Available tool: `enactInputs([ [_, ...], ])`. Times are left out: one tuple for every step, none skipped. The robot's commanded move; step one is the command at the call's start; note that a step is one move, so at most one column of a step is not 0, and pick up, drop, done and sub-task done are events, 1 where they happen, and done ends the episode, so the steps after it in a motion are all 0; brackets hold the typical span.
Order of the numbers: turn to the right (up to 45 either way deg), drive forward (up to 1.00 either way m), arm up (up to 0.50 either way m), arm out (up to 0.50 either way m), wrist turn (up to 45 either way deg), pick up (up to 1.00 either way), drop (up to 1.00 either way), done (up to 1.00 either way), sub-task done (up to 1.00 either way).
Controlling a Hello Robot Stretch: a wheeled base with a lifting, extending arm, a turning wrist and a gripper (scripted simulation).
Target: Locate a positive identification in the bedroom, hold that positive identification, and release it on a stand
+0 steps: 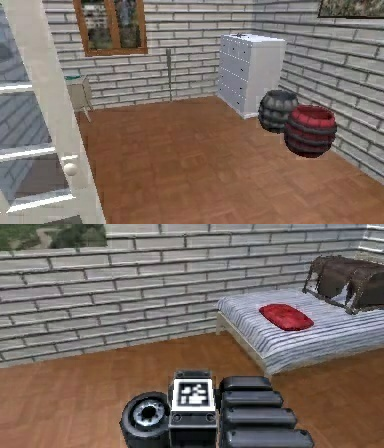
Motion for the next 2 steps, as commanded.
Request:
enactInputs([
  [0.0, 1.00, 0.00, 0.00, 0.0, 0.00, 0.00, 0.00, 0.00],
  [-3.0, 0.00, 0.00, 0.00, 0.0, 0.00, 0.00, 0.00, 0.00],
])
